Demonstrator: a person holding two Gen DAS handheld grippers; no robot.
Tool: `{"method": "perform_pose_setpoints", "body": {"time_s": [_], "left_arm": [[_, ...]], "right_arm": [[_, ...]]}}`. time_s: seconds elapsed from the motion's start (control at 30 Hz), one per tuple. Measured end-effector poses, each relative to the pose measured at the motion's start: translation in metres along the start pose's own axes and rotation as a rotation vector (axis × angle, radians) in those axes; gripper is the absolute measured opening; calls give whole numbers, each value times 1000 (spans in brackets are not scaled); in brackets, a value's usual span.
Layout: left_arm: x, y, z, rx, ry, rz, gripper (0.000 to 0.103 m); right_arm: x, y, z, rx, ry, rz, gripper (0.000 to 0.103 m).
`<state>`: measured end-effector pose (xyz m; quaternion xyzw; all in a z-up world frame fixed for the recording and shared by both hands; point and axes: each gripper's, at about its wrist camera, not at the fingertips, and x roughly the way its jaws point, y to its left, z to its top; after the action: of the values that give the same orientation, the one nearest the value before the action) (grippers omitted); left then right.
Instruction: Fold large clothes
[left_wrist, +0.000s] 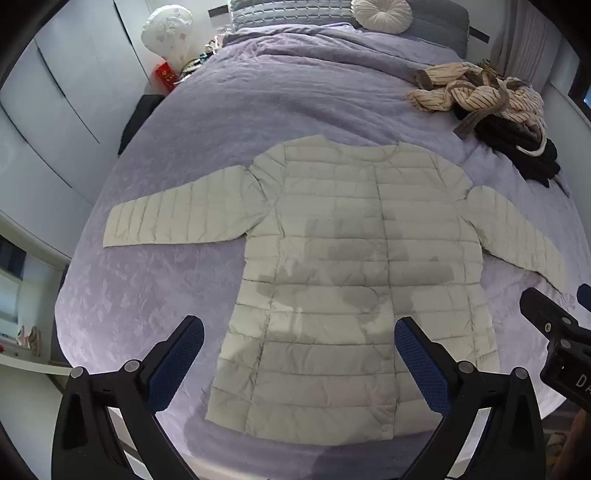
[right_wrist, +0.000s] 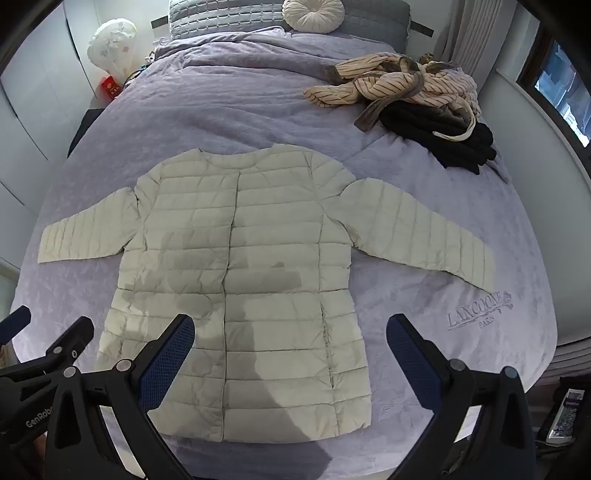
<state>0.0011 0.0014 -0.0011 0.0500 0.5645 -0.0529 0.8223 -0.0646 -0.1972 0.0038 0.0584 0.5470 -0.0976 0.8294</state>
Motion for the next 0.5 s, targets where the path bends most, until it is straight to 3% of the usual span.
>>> {"method": "perform_pose_setpoints", "body": {"time_s": [0.07,0.2,0.4,0.5], "left_arm": [[3,9,4,-11,31,-30,103],[-2,-6,-2,10,3,39,103],[0,-9,-10,14,10,31,103],[-1,-8,-15,-11,29,-9,103]], "right_arm": [[0,0,0,2,-5,1,103],[0,0,0,4,-1,6,103],[0,-1,0,7,2,11,103],[0,-2,-2,14,0,13,103]]}}
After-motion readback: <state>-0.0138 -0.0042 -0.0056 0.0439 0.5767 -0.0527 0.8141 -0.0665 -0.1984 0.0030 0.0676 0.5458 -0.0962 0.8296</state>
